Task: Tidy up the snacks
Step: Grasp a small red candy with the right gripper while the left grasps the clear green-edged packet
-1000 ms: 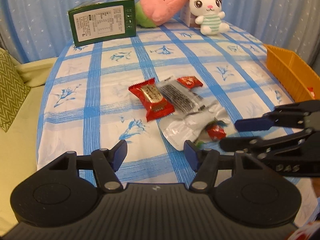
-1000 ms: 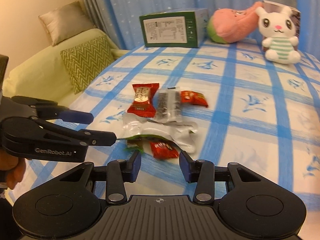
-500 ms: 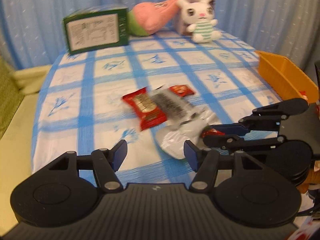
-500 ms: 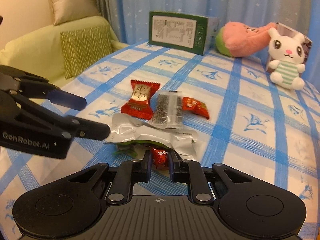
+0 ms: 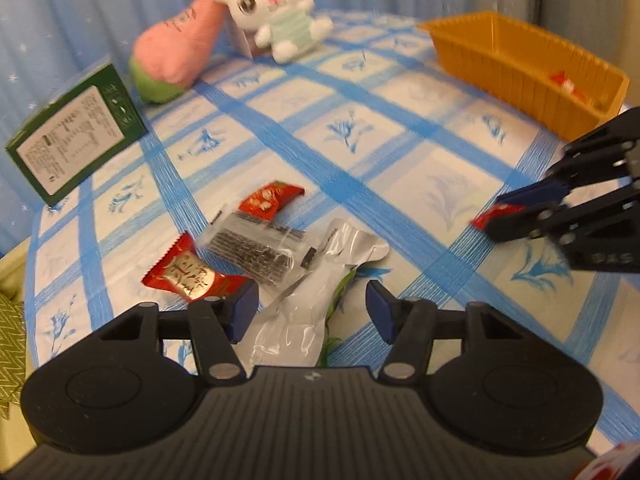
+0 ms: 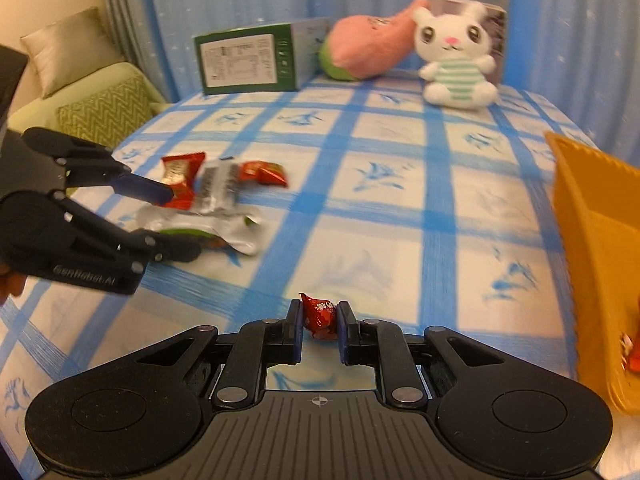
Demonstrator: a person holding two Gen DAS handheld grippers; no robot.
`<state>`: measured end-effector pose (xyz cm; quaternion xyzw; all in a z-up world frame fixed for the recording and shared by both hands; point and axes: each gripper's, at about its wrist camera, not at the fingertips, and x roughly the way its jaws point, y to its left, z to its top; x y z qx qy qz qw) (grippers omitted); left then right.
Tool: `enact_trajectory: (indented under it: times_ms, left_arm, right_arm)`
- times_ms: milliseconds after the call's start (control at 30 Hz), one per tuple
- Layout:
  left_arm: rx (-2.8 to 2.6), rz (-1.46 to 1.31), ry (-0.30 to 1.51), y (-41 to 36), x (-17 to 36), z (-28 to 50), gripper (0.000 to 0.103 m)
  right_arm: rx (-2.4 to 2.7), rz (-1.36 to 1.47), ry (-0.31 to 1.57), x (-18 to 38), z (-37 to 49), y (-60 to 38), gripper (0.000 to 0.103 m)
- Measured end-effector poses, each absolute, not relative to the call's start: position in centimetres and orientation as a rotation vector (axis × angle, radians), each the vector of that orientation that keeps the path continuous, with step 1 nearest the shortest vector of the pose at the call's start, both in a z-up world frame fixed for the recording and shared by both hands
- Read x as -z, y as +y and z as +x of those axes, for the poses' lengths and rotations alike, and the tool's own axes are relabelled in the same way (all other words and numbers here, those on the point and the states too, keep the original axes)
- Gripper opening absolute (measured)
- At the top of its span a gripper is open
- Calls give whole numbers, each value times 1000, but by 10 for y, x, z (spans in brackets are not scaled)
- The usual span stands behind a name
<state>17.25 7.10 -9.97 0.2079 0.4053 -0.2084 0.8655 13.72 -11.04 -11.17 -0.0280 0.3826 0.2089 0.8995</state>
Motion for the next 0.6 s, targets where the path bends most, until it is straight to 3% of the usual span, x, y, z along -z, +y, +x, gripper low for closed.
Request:
enact_trajectory:
  times_ms: [33, 267, 600]
  left_arm:
    - [436, 457, 862, 68, 102, 175, 40]
    - [430, 543, 886, 42, 101, 171, 25]
    - [359, 305, 943, 17, 100, 144, 23]
  right_arm:
    - [-426, -54, 794, 112, 136, -114, 17]
    - [-402, -19, 791, 111, 129, -129, 17]
    - [-375, 17, 795, 111, 117, -150, 17]
